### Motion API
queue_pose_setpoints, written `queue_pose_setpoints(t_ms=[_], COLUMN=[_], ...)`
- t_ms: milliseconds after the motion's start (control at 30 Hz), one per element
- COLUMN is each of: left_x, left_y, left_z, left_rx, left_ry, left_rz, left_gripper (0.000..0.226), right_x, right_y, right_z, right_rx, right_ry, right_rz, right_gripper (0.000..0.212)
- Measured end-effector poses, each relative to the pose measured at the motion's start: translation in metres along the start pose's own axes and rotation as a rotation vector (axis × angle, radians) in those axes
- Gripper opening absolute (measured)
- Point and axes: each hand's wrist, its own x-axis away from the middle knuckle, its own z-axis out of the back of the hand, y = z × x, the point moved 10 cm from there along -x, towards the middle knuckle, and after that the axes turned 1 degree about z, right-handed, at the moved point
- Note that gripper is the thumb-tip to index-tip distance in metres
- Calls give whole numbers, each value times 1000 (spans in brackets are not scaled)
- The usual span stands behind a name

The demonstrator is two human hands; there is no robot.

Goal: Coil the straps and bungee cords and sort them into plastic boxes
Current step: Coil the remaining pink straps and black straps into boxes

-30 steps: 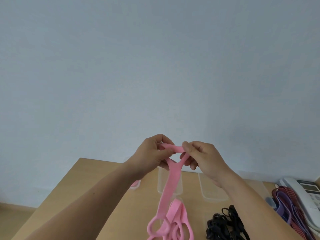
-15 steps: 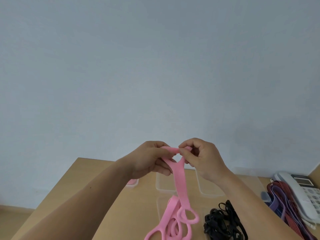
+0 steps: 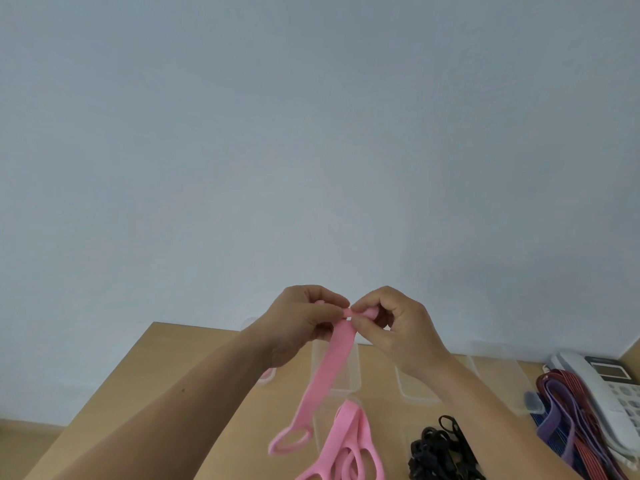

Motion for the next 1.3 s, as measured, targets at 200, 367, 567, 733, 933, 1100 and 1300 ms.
queue_pose_setpoints(t_ms=[200,367,567,733,933,1100,1300], left_x=[-1,1,4,6,7,8,4], left_y=[21,14,-3,-8,-17,-21,-4], left_z=[6,6,2,-1,-4,-1,2], left_rx=[-224,-238,-179,-49,22,79,15], left_ry=[97,102,-18,-66,-116,-70,-28], left_rz=[-231,-264,-70,33,122,110,-67], left_gripper=[14,36,25,19,20,16,19], right_x=[-4,-5,-8,-6,0,5,3], right_y=[16,18,11,0,-10,-5,18], right_z=[-10,-12,-13,-13,-14,-16,-20], right_rx=[-213,-241,-233,-14,144,96,-279], right_ry=[-69,-28,-14,-9,-36,-65,-129], right_rz=[-213,-211,-140,-11,155,114,-186], right_gripper=[16,6,10,28,23,20,22])
